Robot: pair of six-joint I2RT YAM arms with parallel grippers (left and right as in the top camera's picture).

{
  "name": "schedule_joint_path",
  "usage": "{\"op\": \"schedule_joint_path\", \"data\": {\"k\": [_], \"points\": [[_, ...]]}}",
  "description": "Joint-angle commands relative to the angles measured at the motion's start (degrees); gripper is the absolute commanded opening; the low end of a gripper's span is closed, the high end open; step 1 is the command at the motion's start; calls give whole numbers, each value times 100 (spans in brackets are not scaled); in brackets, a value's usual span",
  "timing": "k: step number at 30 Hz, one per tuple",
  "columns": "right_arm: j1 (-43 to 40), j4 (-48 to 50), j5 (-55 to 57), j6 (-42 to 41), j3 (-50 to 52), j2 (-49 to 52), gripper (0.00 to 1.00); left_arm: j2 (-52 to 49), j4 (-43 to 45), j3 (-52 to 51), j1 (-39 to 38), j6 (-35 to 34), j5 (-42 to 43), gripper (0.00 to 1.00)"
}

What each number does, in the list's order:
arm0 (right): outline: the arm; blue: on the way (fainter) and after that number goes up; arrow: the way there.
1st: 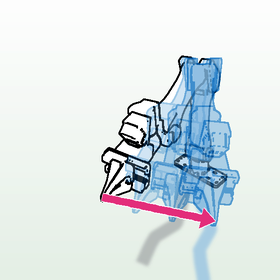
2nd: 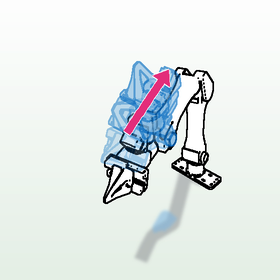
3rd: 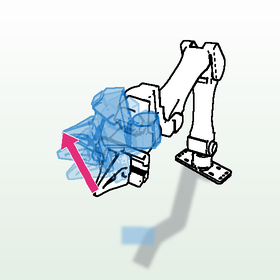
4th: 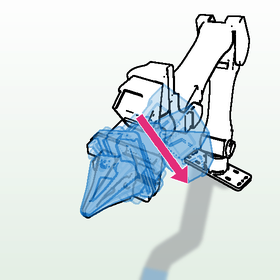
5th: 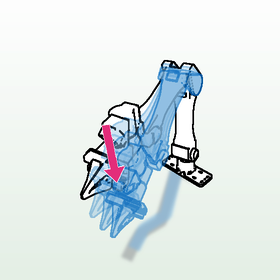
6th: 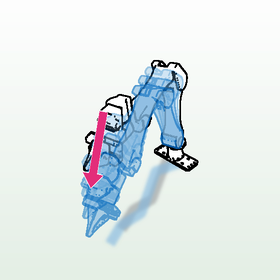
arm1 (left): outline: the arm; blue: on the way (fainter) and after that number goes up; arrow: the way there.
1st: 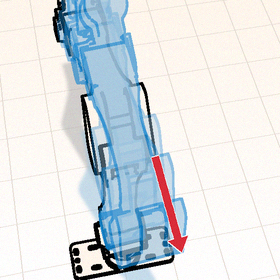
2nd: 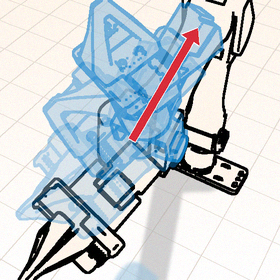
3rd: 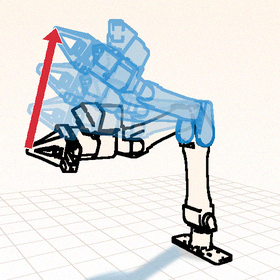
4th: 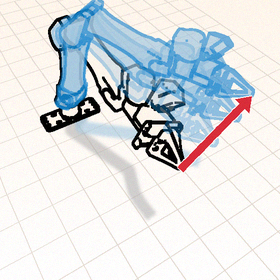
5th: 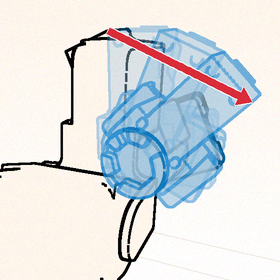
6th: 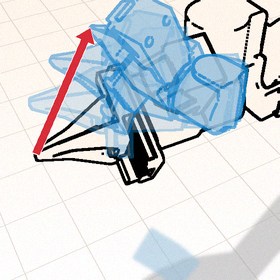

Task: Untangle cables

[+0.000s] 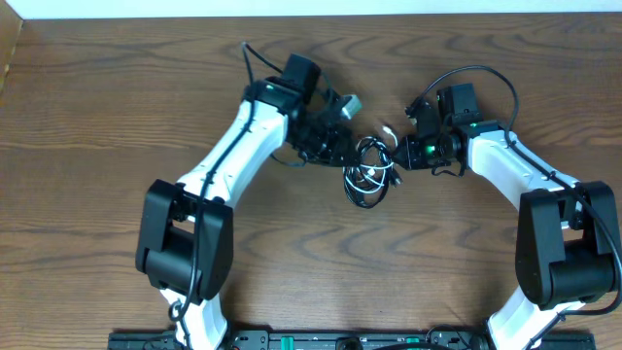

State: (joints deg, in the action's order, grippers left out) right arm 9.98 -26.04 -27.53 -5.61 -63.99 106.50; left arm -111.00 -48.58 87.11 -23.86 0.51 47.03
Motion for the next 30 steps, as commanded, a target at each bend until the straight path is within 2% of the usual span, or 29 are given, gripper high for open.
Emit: {"op": "schedule_joint_path", "data": {"k": [1,5,8,9,11,12,18,20,23,30], "points": [[9,-2,-409,57,35,55,8,-24,114,-162,-275,-157,-815,7],[-52,-11,-369,55,35,55,7,-55,254,-219,-466,-256,-1364,8],[-136,-31,-348,55,35,55,7,-55,310,-221,-562,-588,-2090,8],[-160,-37,-348,55,35,55,8,-55,308,-221,-579,-678,-2291,17],[-210,-50,-348,55,35,55,10,-57,315,-221,-597,-870,-2664,48],[-225,-50,-345,52,35,55,12,-55,354,-219,-597,-916,-2745,57],[-295,-52,-308,-46,35,55,13,-55,898,-203,-575,-1027,-2793,58],[-297,-52,-306,-131,35,55,13,-59,1141,-219,-601,-1029,-3119,58],[-304,-55,-302,-212,35,55,17,-72,1419,-258,-621,-1029,-3541,58],[-280,-81,-249,-275,37,55,24,-424,1878,-258,-660,-1034,-3569,58]]}}
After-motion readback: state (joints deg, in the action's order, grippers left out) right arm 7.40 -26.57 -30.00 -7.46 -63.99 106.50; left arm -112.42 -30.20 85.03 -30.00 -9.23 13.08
